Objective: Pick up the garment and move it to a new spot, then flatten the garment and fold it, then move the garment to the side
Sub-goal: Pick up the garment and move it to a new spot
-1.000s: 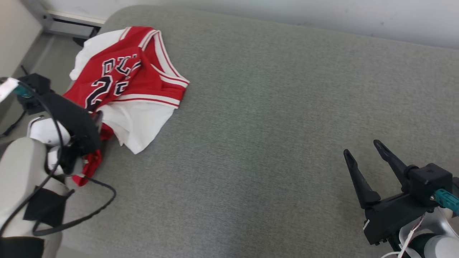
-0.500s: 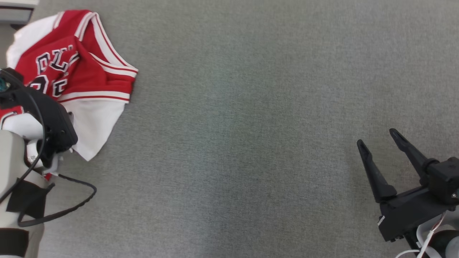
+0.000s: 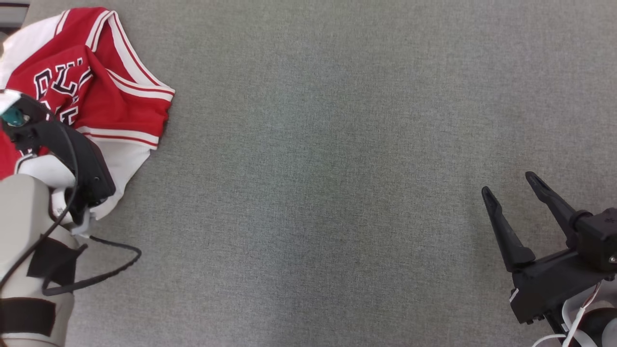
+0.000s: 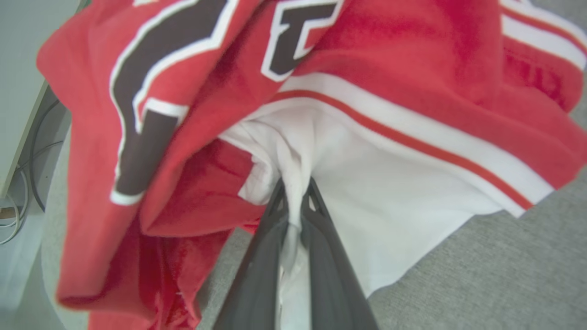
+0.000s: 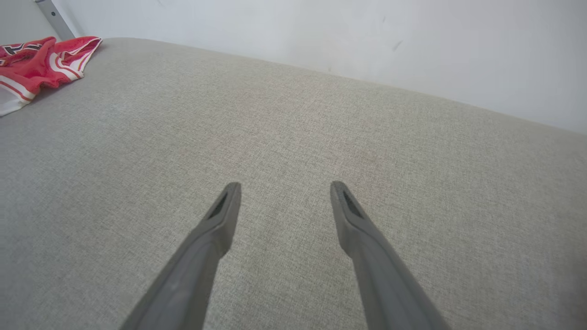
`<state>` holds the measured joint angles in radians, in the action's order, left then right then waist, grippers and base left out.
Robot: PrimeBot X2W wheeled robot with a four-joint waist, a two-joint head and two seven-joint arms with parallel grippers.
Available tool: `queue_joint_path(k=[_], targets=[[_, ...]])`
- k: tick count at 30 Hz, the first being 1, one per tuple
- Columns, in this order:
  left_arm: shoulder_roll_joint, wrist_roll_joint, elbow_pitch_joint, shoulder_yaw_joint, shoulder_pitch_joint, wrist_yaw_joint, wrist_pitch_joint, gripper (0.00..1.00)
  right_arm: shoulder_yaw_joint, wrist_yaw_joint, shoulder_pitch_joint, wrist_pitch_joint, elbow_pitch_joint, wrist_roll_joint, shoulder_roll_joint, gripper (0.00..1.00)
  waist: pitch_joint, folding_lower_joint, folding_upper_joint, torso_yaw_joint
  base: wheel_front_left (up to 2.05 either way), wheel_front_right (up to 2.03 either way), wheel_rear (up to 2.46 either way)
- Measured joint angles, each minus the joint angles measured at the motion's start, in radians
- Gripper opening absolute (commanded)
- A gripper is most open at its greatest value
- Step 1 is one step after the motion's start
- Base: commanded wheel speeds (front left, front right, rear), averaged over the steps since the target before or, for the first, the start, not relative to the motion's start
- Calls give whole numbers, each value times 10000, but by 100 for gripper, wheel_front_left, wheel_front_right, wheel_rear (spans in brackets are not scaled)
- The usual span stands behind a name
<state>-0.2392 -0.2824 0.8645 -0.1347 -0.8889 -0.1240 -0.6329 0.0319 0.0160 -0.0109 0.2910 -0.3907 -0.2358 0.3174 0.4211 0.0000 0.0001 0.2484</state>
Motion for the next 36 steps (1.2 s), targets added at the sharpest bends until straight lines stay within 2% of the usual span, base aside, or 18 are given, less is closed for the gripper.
queue_joint_path(k=[11,24,31,36], targets=[[408,458,792,25,-21,-2,454,0,196,4,-377,-140,826,-311,-322,100,-782,0,0,89,0,0,0],[859,932,1183,-550,-733,21,1076,0,458,-56,-592,-796,2065,-633,-1087,100,-2436,-3,-1,72,0,0,0],[1710,694,1294,-527,-1151,382,1768,0,500,-150,-591,-1179,2683,-711,-1394,100,-3430,-3,-2,-115,0,0,0],[1772,667,1325,-708,-988,742,2123,0,702,-159,-569,-1354,2892,-715,-1626,100,-4095,-4,-3,-410,0,0,0]])
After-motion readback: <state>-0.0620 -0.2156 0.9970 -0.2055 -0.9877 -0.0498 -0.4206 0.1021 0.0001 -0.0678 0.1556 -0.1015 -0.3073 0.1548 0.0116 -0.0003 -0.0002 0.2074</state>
